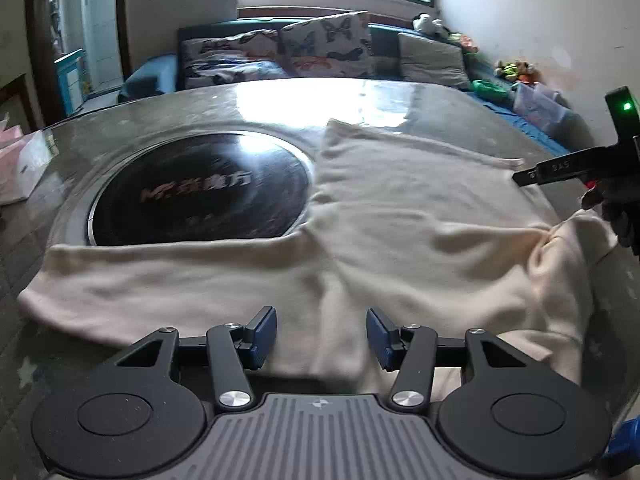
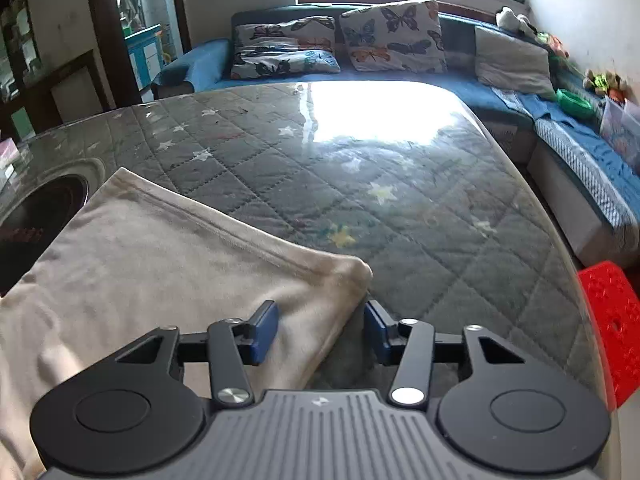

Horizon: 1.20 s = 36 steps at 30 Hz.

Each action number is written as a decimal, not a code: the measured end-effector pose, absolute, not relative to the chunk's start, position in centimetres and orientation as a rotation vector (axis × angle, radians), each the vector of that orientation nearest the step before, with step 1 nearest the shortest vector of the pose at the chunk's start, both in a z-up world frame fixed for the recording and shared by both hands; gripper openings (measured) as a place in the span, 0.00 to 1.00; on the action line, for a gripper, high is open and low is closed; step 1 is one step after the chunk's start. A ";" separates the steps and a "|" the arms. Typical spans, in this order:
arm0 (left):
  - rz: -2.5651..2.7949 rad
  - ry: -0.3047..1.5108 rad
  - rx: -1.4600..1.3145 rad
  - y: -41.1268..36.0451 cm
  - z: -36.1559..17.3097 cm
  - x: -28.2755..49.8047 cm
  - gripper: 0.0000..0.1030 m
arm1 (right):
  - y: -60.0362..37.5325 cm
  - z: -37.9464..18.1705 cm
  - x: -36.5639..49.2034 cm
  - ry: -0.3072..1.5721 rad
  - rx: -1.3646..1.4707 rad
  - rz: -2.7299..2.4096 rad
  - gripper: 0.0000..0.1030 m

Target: Fold clothes

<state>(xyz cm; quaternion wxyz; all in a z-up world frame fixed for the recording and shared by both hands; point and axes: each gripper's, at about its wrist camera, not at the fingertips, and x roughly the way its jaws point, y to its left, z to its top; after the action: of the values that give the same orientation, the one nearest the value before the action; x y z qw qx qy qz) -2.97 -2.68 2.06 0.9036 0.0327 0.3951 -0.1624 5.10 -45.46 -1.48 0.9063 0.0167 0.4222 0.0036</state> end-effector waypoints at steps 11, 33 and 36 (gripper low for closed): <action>-0.355 0.770 0.118 -5.0 3.2 -1.3 0.55 | -44.1 -1.0 6.7 0.856 0.017 0.024 0.49; -0.214 0.769 0.179 -4.8 1.8 2.1 0.51 | -39.2 -1.4 15.2 0.837 -0.093 0.092 0.23; -0.188 0.777 0.176 -4.4 1.7 2.4 0.51 | -38.5 -1.6 16.4 0.825 -0.097 0.105 0.24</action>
<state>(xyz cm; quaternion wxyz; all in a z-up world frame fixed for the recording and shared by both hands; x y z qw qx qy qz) 2.41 -4.40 1.70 0.9174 0.0853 0.3778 -0.0914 16.35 -38.50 -1.60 0.9137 -0.0472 0.4004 0.0508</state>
